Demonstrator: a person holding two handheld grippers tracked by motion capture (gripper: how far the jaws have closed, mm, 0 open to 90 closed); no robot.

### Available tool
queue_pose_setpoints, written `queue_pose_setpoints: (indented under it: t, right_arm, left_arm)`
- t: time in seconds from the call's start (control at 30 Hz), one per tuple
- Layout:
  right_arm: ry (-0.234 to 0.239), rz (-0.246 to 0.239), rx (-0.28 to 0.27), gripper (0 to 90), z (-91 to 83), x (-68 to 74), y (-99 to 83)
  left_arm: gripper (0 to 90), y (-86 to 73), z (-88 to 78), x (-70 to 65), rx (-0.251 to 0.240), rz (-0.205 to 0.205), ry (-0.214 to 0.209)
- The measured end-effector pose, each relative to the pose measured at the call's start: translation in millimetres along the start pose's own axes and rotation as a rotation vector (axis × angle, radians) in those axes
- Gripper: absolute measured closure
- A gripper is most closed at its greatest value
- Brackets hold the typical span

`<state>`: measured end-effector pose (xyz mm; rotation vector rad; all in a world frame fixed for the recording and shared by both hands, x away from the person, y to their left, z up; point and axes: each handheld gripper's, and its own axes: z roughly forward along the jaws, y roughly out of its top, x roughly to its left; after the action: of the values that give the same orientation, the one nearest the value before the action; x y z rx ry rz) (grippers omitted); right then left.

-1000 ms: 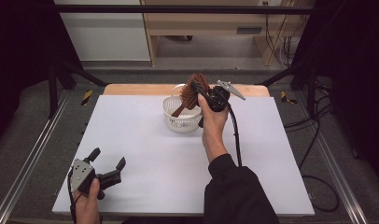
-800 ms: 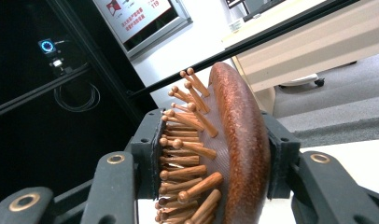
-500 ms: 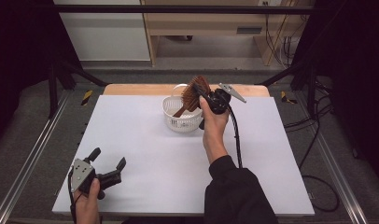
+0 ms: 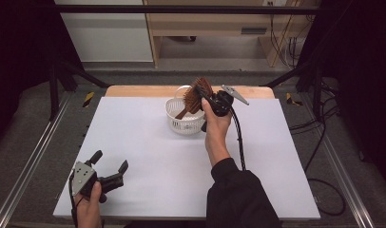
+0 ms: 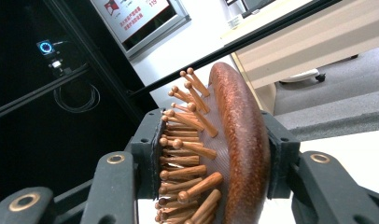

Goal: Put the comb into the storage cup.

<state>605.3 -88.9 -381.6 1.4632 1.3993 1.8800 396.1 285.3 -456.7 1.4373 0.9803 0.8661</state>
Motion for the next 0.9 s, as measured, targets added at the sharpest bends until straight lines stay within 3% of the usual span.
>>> queue_pose_setpoints:
  t: [0.9]
  right_arm:
    - [0.003,0.015,0.009,50.4,5.3,0.2,-8.9]
  left_arm:
    - [0.9,-0.1,-0.3,0.6,-0.002,-0.003,-0.005]
